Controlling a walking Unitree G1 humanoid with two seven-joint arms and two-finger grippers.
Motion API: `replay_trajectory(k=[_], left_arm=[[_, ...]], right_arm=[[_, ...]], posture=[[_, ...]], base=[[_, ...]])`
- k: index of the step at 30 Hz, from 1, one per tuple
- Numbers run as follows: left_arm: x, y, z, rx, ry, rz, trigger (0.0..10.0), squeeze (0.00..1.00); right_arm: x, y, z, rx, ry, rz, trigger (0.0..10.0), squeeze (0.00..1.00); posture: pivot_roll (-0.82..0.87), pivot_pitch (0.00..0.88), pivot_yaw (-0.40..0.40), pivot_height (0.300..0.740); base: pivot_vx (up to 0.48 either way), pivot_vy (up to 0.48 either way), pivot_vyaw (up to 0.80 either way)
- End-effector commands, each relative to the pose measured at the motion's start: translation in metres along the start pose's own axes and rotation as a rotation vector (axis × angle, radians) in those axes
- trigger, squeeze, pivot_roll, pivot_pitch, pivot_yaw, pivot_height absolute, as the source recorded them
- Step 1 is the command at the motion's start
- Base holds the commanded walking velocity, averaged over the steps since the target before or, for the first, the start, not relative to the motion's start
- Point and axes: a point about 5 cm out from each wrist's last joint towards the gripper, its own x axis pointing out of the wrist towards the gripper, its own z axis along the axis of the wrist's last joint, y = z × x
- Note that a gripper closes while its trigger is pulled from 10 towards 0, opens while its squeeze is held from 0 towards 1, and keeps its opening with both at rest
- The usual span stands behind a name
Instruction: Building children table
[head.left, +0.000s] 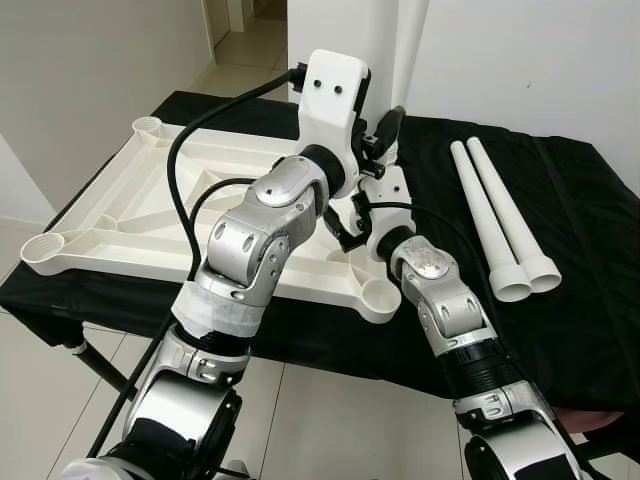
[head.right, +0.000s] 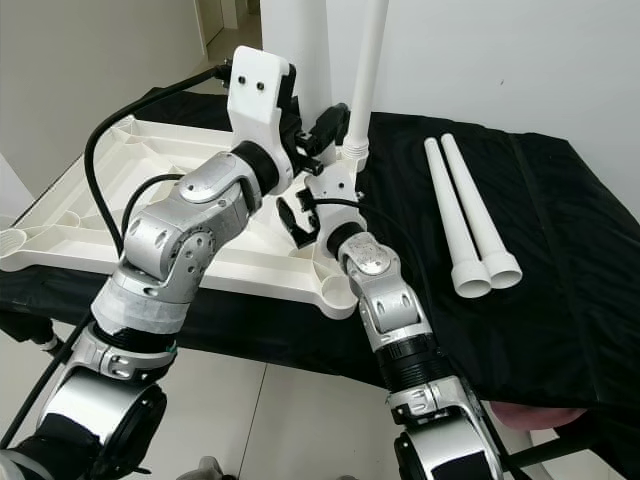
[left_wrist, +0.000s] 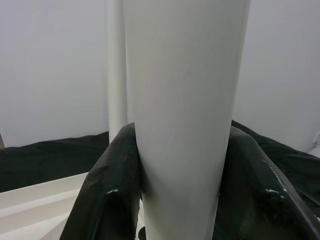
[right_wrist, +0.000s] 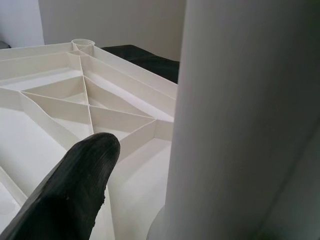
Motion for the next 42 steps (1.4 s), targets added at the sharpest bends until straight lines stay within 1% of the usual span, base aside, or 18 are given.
replay_trajectory(k=[1,6,7,8,9,11,12,13,14,17,19,20,21,23,24,28,29,42], left_arm=[[0.0,-0.008,0.0,-0.005,0.0,-0.036,10.0,0.0],[0.001,-0.01,0.0,-0.006,0.001,-0.039,10.0,0.0],[0.001,-0.01,0.0,-0.006,0.001,-0.04,10.0,0.0],[0.001,-0.01,0.0,-0.006,0.001,-0.04,10.0,0.0],[0.001,-0.01,0.0,-0.004,0.002,-0.041,10.0,0.0],[0.001,-0.01,0.0,-0.002,0.003,-0.042,10.0,0.0],[0.001,-0.01,0.0,-0.001,0.004,-0.042,10.0,0.0],[0.001,-0.01,0.0,-0.001,0.004,-0.042,10.0,0.0],[0.001,-0.01,0.0,-0.001,0.005,-0.042,10.0,0.0],[0.001,-0.01,0.0,0.0,0.006,-0.041,10.0,0.0],[0.001,-0.009,0.0,0.001,0.008,-0.04,10.0,0.0],[0.001,-0.009,0.0,0.001,0.008,-0.04,10.0,0.0],[0.001,-0.009,0.0,0.002,0.009,-0.039,10.0,0.0],[0.001,-0.009,0.0,0.002,0.009,-0.039,10.0,0.0],[0.002,-0.008,0.0,0.003,0.009,-0.037,10.0,0.0],[0.002,-0.008,0.0,0.004,0.009,-0.036,10.0,0.0],[0.002,-0.008,0.0,0.005,0.008,-0.036,10.0,0.0],[0.002,-0.009,0.005,0.024,-0.01,-0.039,10.0,0.0]], right_arm=[[0.003,0.0,0.011,-0.001,-0.05,0.002,10.0,0.0],[0.003,0.0,0.01,0.0,-0.052,0.004,10.0,0.0],[0.004,0.001,0.01,0.0,-0.054,0.006,9.6,0.0],[0.004,0.001,0.01,0.0,-0.054,0.006,9.6,0.0],[0.004,0.001,0.01,0.002,-0.057,0.006,8.6,0.0],[0.004,0.001,0.011,0.004,-0.06,0.006,8.5,0.0],[0.005,0.001,0.011,0.003,-0.063,0.005,7.4,0.0],[0.005,0.001,0.011,0.003,-0.063,0.005,7.4,0.0],[0.005,0.001,0.012,0.004,-0.069,0.004,8.4,0.0],[0.006,0.001,0.014,0.006,-0.082,0.001,8.4,0.0],[0.006,0.001,0.015,0.007,-0.095,0.0,9.0,0.0],[0.006,0.001,0.015,0.007,-0.095,0.0,9.0,0.0],[0.006,0.001,0.016,0.008,-0.1,-0.001,8.5,0.0],[0.006,0.001,0.016,0.008,-0.103,-0.001,8.5,0.0],[0.006,0.0,0.018,0.019,-0.112,-0.003,6.7,0.0],[0.006,0.0,0.019,0.024,-0.116,-0.003,6.7,0.0],[0.006,0.0,0.018,0.025,-0.11,-0.008,0.0,0.0],[0.006,-0.002,0.007,0.029,-0.057,-0.012,0.0,0.0]], posture=[[-0.02,0.0,-0.01,0.74],[-0.02,0.0,-0.009,0.74],[-0.02,0.0,-0.004,0.74],[-0.02,0.0,-0.004,0.74],[-0.02,0.0,-0.004,0.74],[-0.02,0.0,-0.002,0.74],[-0.02,0.0,-0.002,0.74],[-0.02,0.0,-0.002,0.74],[-0.02,0.0,0.0,0.74],[-0.02,0.0,0.002,0.74],[-0.02,0.0,0.003,0.74],[-0.02,0.0,0.003,0.74],[-0.02,0.0,0.003,0.74],[-0.02,0.0,0.003,0.74],[-0.01,0.0,0.004,0.74],[-0.01,0.0,0.004,0.74],[-0.01,0.0,0.004,0.74],[-0.01,0.0,0.001,0.74]], base=[[0.0,0.0,0.0],[0.0,0.0,0.0],[0.0,0.0,0.0],[0.0,0.0,0.0],[0.0,0.0,0.0],[0.0,0.0,0.0],[0.0,0.0,0.0],[0.0,0.0,0.0],[0.0,0.0,0.0],[0.0,0.0,0.0],[0.0,0.0,0.0],[0.0,0.0,0.0],[0.0,0.0,0.0],[0.0,0.0,0.0],[0.0,0.0,0.0],[0.0,0.0,0.0],[0.0,0.0,0.0],[0.0,0.0,0.0]])
